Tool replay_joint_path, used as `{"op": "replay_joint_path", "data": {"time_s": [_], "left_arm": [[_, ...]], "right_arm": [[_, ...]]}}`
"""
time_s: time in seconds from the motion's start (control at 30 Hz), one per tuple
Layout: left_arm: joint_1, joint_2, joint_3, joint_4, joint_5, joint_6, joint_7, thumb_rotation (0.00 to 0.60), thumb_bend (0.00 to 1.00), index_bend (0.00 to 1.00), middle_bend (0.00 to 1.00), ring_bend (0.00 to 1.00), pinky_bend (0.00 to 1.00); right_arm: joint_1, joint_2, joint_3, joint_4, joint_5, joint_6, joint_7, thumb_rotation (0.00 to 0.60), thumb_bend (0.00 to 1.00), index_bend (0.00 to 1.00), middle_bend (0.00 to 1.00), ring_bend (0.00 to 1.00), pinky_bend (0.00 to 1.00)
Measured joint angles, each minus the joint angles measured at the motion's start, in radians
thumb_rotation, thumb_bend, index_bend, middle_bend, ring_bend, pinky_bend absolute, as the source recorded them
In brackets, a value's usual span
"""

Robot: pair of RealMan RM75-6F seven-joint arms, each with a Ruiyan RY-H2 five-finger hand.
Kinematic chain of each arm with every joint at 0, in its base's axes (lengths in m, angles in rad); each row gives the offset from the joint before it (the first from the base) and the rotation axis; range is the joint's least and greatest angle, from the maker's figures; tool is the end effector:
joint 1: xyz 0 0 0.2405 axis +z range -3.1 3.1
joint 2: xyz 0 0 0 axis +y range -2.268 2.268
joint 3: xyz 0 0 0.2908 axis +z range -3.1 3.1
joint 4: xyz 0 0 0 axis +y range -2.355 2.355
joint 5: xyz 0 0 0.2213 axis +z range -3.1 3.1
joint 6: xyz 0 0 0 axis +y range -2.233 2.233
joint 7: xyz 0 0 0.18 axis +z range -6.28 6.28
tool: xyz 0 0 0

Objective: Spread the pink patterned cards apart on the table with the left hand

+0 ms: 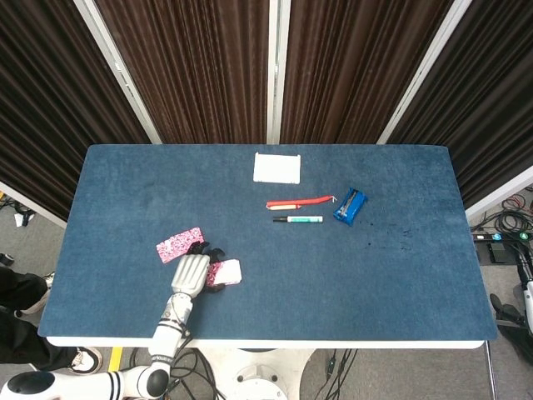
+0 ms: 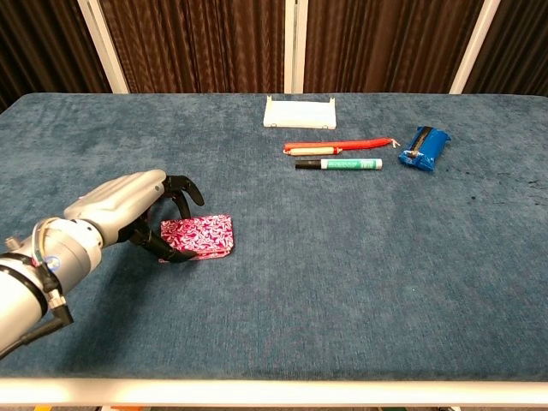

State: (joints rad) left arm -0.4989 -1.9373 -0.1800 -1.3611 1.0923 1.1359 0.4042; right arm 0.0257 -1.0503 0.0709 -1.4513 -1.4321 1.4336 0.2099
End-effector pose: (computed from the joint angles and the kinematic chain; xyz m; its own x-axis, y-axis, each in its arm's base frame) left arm -0.1806 0.3168 -0.1406 0.1884 0.3264 0.9262 0.9805 -0.1157 -0.1587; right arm -0.4073 -0.2038 0.2140 0.4014 -0.0231 0.9156 -0.9064 0.1334 0.4007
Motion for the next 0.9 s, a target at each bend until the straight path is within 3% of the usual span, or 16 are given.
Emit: {"op": "replay_joint_path", "data": {"time_s": [0.2,0.57,0.9], "left_arm": [[0.003,0.004,-0.003,-0.002,0.000,-0.001,-0.023,0.600,0.27,0.39,0.49,0.14,0.10],[0.006,0.007,-0.007,-0.003,0.016,0.009,-0.062,0.600,0.28,0.41,0.49,0.14,0.10],[-0.043,-0.017,-0.055,0.040,0.020,-0.015,-0.069,0.600,0.27,0.41,0.49,0.14,0.10]], "right_arm": [[0.002,-0.002,0.000,-0.004,0.001,-0.003,-0.008,0.600,0.21,0.00,0.00,0.00,0.00],[0.003,-0.004,0.001,-0.002,0.005,-0.007,-0.008,0.600,0.21,0.00,0.00,0.00,0.00],[0.000,0.001,0.002,-0.005,0.008,-0.005,-0.008,0.600,0.21,0.00,0.00,0.00,0.00]]}}
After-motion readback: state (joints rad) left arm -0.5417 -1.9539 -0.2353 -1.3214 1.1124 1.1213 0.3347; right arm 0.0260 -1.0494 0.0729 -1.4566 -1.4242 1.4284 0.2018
